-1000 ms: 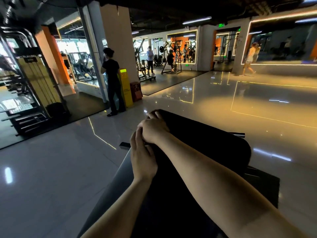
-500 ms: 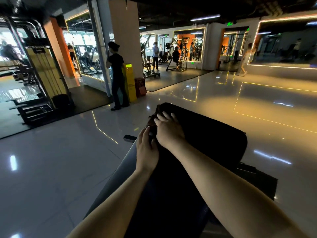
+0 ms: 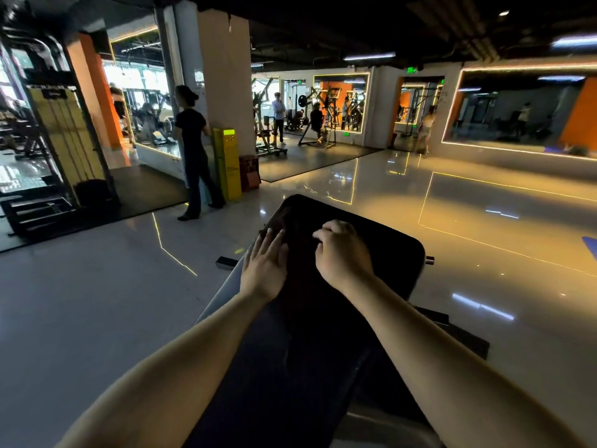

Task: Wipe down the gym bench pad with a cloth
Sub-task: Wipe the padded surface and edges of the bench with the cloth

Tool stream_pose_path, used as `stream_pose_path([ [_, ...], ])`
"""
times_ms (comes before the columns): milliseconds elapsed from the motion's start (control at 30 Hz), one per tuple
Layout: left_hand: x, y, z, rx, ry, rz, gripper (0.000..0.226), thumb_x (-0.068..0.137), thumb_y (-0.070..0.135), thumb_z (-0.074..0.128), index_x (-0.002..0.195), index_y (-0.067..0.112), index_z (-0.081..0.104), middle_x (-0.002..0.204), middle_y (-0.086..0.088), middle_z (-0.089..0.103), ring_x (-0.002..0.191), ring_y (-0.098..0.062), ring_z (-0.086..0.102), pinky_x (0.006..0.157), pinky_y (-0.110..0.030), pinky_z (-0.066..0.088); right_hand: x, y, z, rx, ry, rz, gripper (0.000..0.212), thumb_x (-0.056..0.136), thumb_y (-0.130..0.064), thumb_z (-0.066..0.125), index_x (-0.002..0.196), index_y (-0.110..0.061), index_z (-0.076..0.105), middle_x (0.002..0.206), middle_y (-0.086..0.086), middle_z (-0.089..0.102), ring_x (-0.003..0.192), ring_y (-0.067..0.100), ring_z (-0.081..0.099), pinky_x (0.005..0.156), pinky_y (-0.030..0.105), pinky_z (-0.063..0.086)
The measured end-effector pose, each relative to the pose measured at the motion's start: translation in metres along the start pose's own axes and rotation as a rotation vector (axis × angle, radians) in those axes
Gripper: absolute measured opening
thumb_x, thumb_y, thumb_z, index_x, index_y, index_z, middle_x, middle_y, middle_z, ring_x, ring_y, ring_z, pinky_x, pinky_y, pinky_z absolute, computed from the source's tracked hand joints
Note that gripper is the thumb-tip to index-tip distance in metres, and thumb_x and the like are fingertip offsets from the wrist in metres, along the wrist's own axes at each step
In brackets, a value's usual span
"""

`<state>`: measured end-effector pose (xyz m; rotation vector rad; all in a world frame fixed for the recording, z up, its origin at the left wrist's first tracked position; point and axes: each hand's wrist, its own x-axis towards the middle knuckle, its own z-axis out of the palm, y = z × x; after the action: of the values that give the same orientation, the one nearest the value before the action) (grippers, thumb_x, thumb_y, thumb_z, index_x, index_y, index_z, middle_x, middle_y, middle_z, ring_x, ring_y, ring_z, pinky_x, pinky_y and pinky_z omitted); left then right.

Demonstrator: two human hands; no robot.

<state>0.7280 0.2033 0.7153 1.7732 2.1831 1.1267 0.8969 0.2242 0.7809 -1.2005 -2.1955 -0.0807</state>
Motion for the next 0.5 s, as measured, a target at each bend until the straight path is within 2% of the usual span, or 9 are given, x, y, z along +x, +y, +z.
stream_pose_path([
  [133,0.008,-0.001,0.001,-0.009,0.035,-0.145,0.054,0.108,0.034,0.020,0.161,0.027,0.018,0.171,0.002,0.009,0.158,-0.019,-0.003,0.126,-0.043,-0.002,-0.027,0.006,0.011,-0.072,0.101,-0.100,0.029,0.089,-0.015,0.058,0.114,-0.015,0.072,0.121,0.000,0.067,0.121,0.020,0.054,0.104,0.035,0.042],
  [200,0.000,0.011,0.011,-0.059,0.076,-0.078,0.058,0.105,0.035,0.018,0.161,0.020,0.023,0.170,-0.003,0.015,0.158,-0.021,-0.001,0.127,-0.041,-0.001,-0.025,0.004,0.011,-0.053,0.138,-0.108,0.028,0.086,-0.015,0.058,0.111,-0.014,0.073,0.115,0.000,0.070,0.115,0.020,0.058,0.101,0.034,0.043],
  [333,-0.039,0.037,0.025,-0.093,0.065,0.148,0.073,0.094,0.056,0.021,0.160,0.024,0.026,0.169,0.001,0.015,0.157,-0.015,-0.002,0.128,-0.039,0.004,-0.027,0.002,0.006,0.048,0.155,-0.047,0.035,0.094,-0.017,0.050,0.126,-0.012,0.065,0.127,0.003,0.064,0.122,0.019,0.055,0.100,0.029,0.043],
  [400,-0.049,0.038,0.025,-0.024,0.052,0.241,0.072,0.095,0.057,0.021,0.160,0.026,0.026,0.169,0.003,0.015,0.157,-0.015,0.000,0.128,-0.039,0.005,-0.033,0.001,0.003,0.080,0.163,-0.029,0.034,0.097,-0.018,0.047,0.126,-0.013,0.064,0.128,0.003,0.064,0.121,0.017,0.056,0.098,0.027,0.044],
  [500,-0.046,0.026,0.020,0.040,0.084,0.220,0.061,0.102,0.050,0.022,0.158,0.028,0.030,0.169,0.002,0.018,0.157,-0.014,0.005,0.128,-0.039,0.008,-0.043,0.003,0.002,0.091,0.136,-0.041,0.034,0.097,-0.017,0.047,0.127,-0.013,0.064,0.128,0.003,0.064,0.121,0.017,0.056,0.099,0.028,0.045],
])
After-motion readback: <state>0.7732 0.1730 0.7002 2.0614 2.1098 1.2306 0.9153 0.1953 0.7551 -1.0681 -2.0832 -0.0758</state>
